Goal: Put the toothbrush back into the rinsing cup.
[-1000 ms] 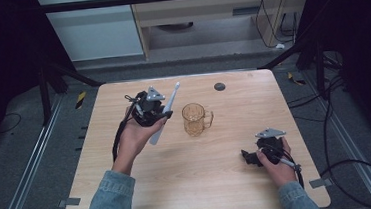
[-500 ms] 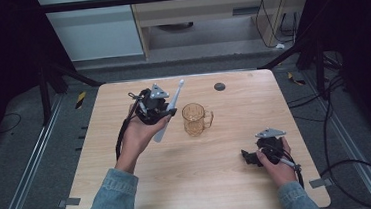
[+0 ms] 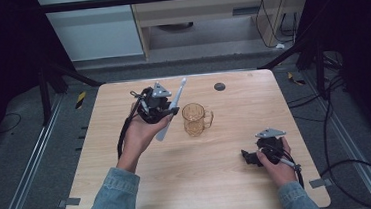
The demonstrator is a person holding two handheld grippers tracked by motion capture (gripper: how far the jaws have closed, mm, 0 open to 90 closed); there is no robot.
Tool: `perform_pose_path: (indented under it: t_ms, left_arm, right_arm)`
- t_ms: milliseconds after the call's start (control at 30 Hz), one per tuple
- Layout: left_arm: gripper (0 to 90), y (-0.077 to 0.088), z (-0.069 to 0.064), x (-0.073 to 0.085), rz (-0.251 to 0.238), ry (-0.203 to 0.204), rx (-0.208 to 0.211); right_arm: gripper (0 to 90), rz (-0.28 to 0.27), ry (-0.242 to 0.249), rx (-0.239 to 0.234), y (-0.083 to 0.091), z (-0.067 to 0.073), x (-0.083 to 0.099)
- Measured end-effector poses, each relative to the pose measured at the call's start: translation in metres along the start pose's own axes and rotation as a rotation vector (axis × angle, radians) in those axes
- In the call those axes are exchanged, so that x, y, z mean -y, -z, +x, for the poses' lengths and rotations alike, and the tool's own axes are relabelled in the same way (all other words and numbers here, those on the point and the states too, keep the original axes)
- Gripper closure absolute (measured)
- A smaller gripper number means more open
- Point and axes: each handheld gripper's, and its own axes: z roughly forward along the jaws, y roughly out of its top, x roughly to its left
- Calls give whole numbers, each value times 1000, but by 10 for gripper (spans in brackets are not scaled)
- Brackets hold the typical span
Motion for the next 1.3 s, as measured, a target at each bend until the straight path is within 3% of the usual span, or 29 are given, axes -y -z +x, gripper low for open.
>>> perform_pose_path:
  t_ms: [500,833,1000,1300]
  left_arm:
    - [674,4,-6,-20,-19,-15,9]
    - [674,-2,-8,-38,-32,-20,15]
    - [674,-1,-9,-51,-41,-41,3]
    - [674,-12,-4,-64,-68,3,41]
  right_arm:
    - [4,0,-1,-1,0,0,0]
    - [3,0,0,0,0,0,0]
    - [3,-1,-9,8,0,1,0]
    - [3,0,-17,16,-1,2,-1]
